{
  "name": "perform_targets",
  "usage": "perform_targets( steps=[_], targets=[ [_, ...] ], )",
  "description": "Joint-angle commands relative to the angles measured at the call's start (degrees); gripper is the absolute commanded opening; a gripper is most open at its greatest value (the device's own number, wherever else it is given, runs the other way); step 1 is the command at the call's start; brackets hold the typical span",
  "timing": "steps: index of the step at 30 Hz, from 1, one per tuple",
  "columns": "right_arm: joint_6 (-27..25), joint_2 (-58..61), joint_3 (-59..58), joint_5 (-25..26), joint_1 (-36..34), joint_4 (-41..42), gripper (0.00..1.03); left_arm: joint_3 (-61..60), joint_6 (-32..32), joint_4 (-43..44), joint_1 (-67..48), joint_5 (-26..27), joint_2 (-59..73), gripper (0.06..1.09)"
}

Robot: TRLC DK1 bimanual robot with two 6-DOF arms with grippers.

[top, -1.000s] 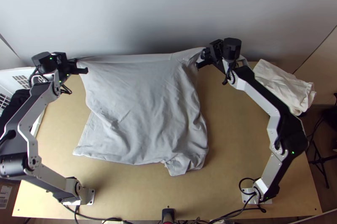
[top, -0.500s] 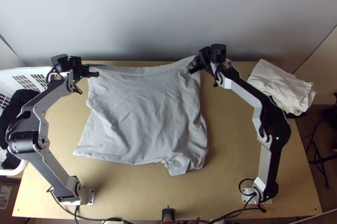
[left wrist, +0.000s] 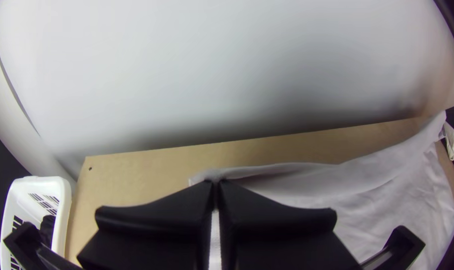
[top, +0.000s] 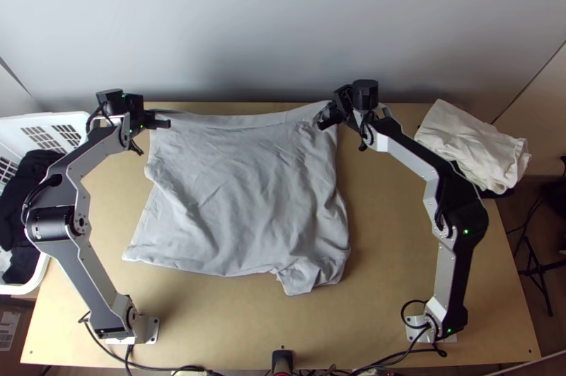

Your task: Fold the t-shirt

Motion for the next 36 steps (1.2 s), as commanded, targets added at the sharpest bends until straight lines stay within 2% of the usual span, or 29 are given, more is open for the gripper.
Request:
perform_targets(
  steps=[1, 8, 12, 19, 27, 36],
  targets=[
    [1.53, -4.03, -3.45, -0.08, -0.04, -0.92, 0.03, 3.99, -1.14, -2.45, -0.50, 0.06, -0.52, 0.09],
    [3.46, -9.74, -7.84, -0.26, 0.58, -1.27, 0.03, 0.65, -2.81, -5.17, -0.15, 0.94, -6.24, 0.09],
    [3.72, -12.91, -10.21, -0.70, 1.28, -1.80, 0.03, -1.37, -2.99, -9.74, 1.00, 4.72, -7.91, 0.09],
    [3.72, -19.23, -16.72, -1.49, 2.86, -2.50, 0.03, -8.14, -2.72, -10.45, 1.70, 8.06, -13.00, 0.09],
    [3.81, -28.81, -25.24, -2.37, 5.15, -6.19, 0.03, -14.73, -3.16, -10.80, 1.70, 8.50, -20.30, 0.09],
    [3.55, -34.53, -30.69, -3.69, 6.91, -9.62, 0.03, -21.85, -2.55, -10.97, 3.81, 8.50, -26.28, 0.09]
  ],
)
